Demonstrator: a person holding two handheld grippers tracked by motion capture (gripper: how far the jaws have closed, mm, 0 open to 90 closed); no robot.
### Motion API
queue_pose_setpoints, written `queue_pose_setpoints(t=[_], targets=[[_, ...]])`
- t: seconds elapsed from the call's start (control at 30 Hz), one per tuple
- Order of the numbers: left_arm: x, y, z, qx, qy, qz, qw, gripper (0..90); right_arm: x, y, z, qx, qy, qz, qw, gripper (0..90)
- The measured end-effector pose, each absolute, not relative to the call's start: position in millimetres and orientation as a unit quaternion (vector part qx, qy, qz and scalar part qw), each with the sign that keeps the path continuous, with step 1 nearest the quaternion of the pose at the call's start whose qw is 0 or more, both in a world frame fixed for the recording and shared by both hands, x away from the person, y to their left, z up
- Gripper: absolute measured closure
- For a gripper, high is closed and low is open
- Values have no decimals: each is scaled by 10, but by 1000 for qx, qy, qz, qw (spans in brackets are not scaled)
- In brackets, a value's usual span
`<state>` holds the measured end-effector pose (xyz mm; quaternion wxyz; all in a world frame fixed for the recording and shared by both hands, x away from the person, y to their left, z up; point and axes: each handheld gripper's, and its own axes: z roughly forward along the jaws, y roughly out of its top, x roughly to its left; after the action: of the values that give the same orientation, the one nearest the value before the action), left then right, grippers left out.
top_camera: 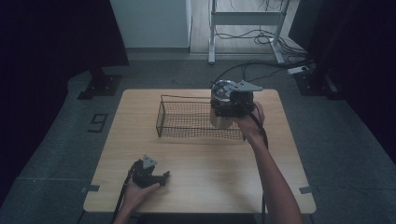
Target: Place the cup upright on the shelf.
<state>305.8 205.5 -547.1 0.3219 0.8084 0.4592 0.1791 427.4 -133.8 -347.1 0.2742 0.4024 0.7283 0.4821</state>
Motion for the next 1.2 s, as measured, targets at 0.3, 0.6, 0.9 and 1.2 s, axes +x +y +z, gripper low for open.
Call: queue_pose_setpoints(t=[0.3,0.6,0.9,1.2], targets=[[3060,2055,-5471,809,459,179,322,135,4408,-1298,-3488,412,729,476,271,37],[3064,2056,-5471,810,457,179,322,134,4555,-1303,-3504,423,725,470,272,38],[3064,2056,-5471,810,457,179,322,134,4695,-1252,-3594,422,731,462,272,37],[3065,2055,-5472,809,457,179,322,134,4790,-1264,-3738,431,730,456,270,37]])
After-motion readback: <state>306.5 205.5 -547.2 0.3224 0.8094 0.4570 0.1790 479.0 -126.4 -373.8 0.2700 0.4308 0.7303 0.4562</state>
